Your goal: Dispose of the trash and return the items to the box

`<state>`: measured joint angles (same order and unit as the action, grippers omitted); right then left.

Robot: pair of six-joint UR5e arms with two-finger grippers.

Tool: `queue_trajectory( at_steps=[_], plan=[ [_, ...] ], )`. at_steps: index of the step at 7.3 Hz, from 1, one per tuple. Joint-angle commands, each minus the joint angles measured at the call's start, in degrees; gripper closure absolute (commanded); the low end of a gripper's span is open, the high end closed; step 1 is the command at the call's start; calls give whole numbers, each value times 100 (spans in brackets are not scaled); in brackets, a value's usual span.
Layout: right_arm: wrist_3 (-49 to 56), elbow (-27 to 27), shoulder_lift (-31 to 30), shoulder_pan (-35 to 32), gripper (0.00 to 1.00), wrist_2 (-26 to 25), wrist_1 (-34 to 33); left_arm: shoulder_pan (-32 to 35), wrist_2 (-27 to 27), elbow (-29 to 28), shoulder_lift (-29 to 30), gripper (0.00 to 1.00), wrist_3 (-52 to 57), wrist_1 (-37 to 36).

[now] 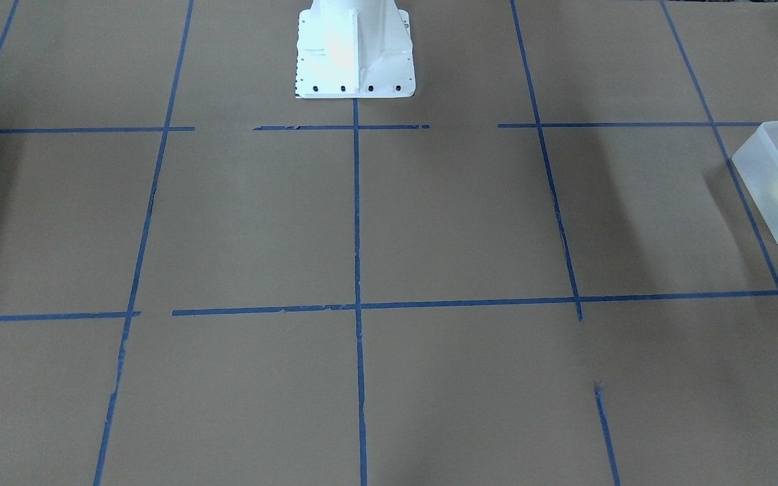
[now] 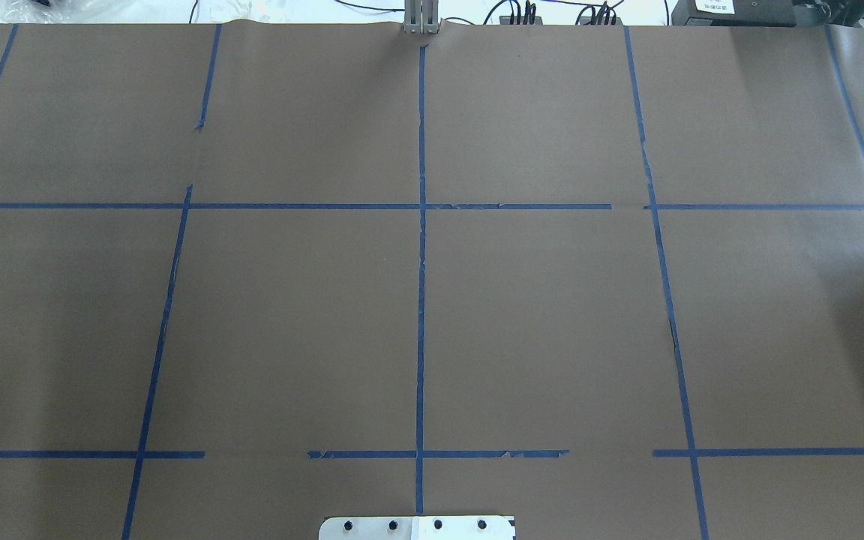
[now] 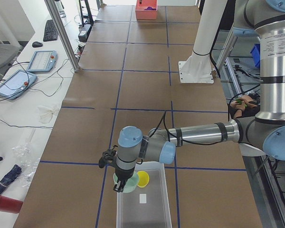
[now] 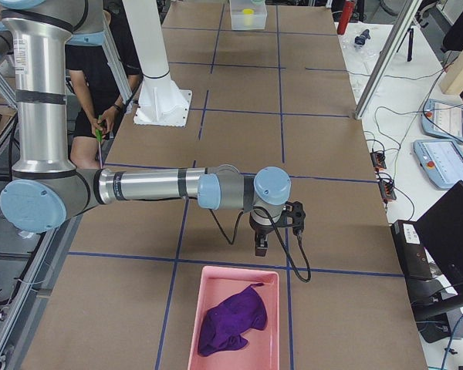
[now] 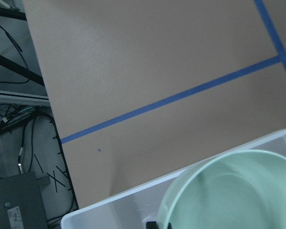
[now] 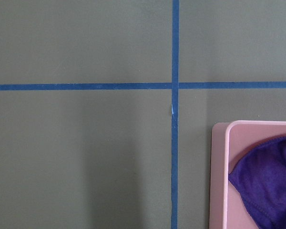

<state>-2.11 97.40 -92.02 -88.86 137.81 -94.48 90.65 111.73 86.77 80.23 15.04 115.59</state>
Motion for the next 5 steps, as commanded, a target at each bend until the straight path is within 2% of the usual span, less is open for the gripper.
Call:
queue_trajectory(
  at_steps=[1, 2, 3, 5],
  plan=[
    [0, 15, 0, 0, 0, 0, 0, 207, -186, -657, -306, 100, 480, 1223],
    [-9, 24, -9, 0, 0, 0, 0, 199, -186, -896, -297, 89, 491, 1533],
    [-1, 7, -9, 0, 0, 0, 0, 225, -186, -899, -306, 1, 456, 1536],
    [0, 7, 0, 0, 0, 0, 0, 252, -134, -864, -297, 0, 429, 1528]
  ],
)
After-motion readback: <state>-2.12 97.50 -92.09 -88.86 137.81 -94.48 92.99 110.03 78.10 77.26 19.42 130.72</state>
